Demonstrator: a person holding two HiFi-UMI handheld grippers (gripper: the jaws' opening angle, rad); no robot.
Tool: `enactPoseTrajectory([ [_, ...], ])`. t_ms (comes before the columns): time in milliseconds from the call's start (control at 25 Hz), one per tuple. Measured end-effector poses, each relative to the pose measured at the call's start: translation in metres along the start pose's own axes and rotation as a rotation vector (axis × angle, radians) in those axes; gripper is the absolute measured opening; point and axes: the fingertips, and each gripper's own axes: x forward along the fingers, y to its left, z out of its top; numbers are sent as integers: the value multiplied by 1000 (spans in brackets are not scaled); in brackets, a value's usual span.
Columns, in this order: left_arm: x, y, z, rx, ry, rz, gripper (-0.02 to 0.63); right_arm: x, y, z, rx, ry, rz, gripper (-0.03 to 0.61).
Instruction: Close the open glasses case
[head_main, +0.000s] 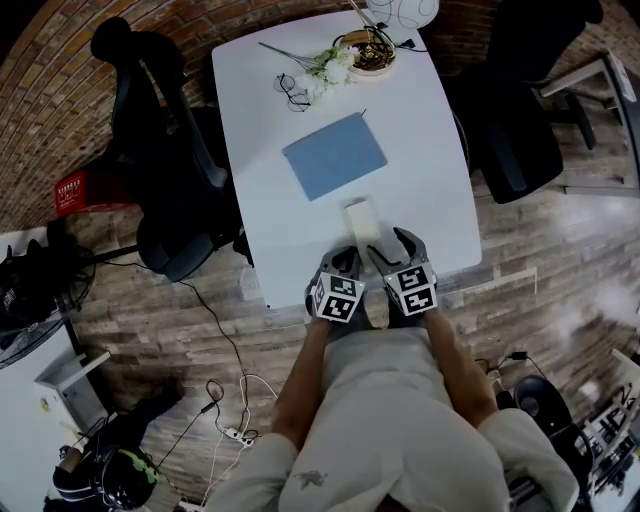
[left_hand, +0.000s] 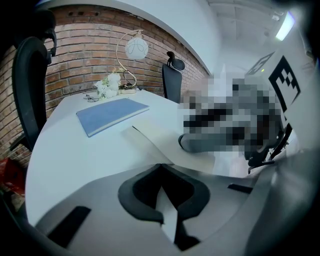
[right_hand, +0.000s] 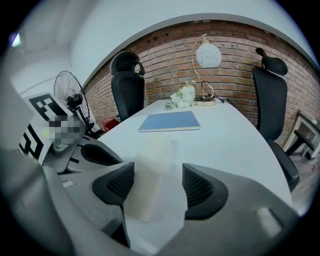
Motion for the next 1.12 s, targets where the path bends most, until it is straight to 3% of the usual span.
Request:
enactPoseTrajectory([
  [600,-4,4,0,-16,-7,5,3,-2,-2,1,-14,-2,-15,302],
  [1120,-42,23,40,-1,-161,52,3,-28,-12,31,-37,-78,-61,302],
])
